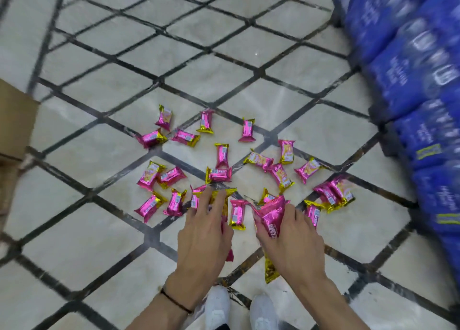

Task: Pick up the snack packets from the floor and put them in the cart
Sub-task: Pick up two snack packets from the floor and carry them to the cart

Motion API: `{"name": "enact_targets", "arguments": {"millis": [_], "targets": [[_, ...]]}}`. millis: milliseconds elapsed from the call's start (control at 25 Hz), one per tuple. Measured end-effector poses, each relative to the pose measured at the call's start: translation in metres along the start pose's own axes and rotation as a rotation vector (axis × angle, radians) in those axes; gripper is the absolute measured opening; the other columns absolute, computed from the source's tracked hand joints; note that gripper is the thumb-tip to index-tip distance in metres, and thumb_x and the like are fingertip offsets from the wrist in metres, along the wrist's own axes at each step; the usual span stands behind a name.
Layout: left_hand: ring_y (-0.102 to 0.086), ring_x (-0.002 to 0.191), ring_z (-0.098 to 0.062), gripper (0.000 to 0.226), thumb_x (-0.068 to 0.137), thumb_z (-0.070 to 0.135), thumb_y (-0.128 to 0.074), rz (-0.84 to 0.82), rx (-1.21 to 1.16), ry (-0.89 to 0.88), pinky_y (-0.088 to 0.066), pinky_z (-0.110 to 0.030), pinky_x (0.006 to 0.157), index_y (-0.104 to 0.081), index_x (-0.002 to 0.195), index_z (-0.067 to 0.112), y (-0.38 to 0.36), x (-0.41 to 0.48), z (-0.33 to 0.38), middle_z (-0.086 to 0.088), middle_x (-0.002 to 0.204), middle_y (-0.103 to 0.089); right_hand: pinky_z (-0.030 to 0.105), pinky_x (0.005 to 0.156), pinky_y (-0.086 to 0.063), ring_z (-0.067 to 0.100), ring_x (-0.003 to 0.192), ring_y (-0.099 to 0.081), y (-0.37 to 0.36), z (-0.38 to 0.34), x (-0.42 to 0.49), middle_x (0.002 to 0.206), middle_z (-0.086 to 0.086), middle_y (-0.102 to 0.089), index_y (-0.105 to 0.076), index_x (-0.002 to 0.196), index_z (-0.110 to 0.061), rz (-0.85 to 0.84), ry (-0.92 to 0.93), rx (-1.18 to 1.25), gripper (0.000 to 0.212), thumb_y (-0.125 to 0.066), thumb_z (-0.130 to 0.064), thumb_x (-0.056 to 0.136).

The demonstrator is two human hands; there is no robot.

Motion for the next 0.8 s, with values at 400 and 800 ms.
{"name": "enact_targets", "arguments": {"millis": [400, 800], "targets": [[-0.055, 0.103, -0.030, 0.059, 0.085, 0.027, -0.057, 0.138, 0.031, -0.070, -0.053, -0.041, 0.059, -0.037, 0.140, 0.033, 0.277, -0.021, 0.095, 0.005, 0.148, -0.035, 0.039, 0.069, -0.044, 0.034, 0.096, -0.061, 0.295, -0.052, -0.005, 0.103, 0.010, -0.063, -0.053, 0.105, -0.009, 0.182, -0.103, 0.065, 0.063, -0.052, -0.069, 0.085], [-0.055, 0.103, -0.025, 0.057, 0.086, 0.035, -0.056, 0.278, 0.028, -0.145, -0.055, -0.041, 0.066, -0.036, 0.140, 0.035, 0.427, -0.066, 0.164, 0.006, 0.138, -0.037, 0.035, 0.062, -0.036, 0.027, 0.087, -0.063, 0.493, -0.065, -0.028, 0.098, 0.003, -0.064, -0.054, 0.103, -0.015, 0.350, -0.059, -0.017, 0.059, -0.046, -0.071, 0.087]]}}
Point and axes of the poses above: each hand's wrist, its own x-axis towards the middle knuckle, its own y-axis out of the back of the hand, z = x × y, the point moved 7 cm from there along x, towards the middle knuckle
